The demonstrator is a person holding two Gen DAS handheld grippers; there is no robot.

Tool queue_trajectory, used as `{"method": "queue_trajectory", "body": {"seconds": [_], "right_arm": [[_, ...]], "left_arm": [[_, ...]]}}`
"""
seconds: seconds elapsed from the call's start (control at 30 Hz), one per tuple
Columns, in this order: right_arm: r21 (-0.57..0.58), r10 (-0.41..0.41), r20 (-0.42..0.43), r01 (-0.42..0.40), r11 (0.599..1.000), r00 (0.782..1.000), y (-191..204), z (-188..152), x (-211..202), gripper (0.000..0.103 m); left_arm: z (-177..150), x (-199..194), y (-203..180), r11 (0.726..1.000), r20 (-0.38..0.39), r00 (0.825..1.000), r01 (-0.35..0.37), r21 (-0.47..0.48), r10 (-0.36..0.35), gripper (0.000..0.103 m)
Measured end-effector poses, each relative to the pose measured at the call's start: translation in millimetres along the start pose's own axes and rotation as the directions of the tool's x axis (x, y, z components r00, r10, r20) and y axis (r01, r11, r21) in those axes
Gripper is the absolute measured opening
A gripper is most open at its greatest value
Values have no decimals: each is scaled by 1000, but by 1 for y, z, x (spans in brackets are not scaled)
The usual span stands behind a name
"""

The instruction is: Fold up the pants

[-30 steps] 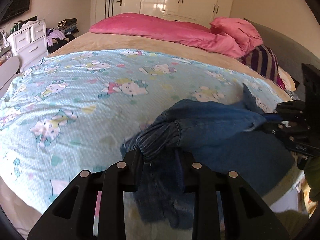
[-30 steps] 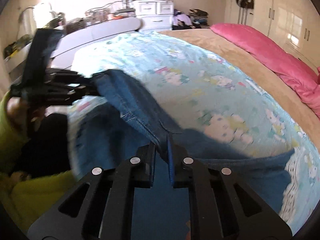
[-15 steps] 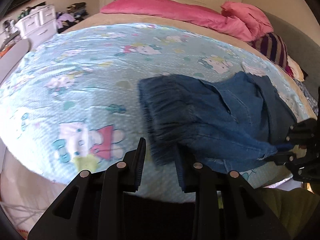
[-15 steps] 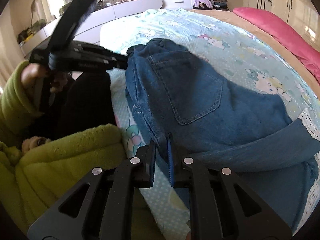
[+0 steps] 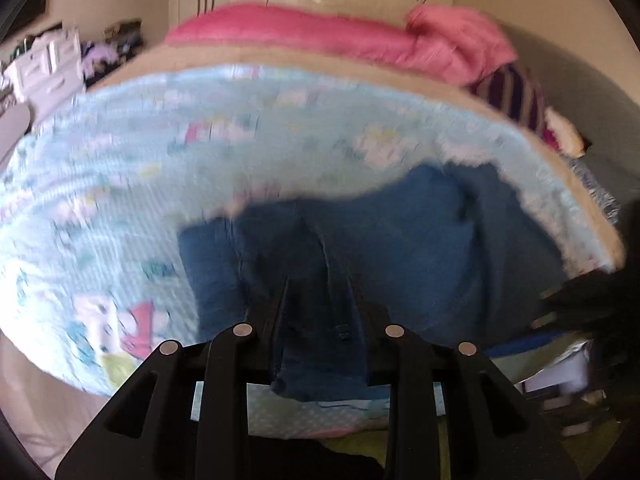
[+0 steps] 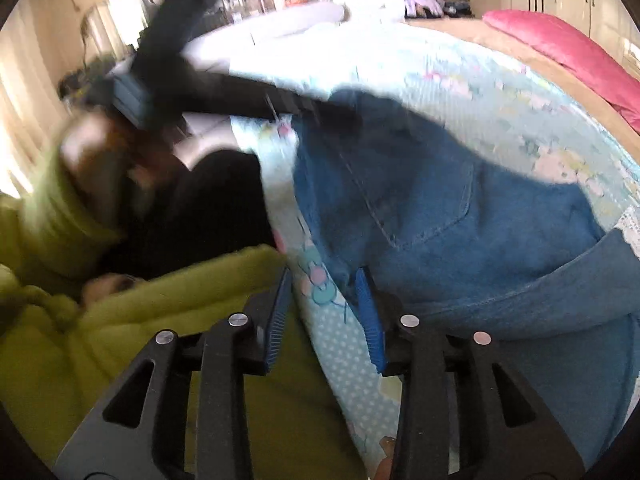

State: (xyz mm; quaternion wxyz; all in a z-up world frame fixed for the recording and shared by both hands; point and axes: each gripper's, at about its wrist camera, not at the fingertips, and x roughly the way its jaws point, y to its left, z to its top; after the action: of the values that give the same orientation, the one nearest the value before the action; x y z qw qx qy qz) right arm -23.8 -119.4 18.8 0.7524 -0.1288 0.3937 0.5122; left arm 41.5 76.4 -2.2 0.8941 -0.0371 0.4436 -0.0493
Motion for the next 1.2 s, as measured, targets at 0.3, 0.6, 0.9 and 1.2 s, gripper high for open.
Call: {"method": "queue_trajectory", "body": {"seconds": [0.3,0.6,0.9,1.2], "right_arm": [[150,-144,-113,160,976,983,-34,2,42,46],[223,-136,-41,142,964,990,-41,7,15,60],[372,-376,35,337,865,926,-113,15,-47,75],[488,-499,-89,474,733,862,-218,39,-41,78]], "left_arm": [[-15,13,4,1000,3,1000,11,-17,-11,26],[-16,-9,-1,995,90,993,88,-51,-83,52],[-5,-47,-33,999,166,985,51,10,-52,73],[22,-19,-97,970,61,971,222,100,-229,81]]}}
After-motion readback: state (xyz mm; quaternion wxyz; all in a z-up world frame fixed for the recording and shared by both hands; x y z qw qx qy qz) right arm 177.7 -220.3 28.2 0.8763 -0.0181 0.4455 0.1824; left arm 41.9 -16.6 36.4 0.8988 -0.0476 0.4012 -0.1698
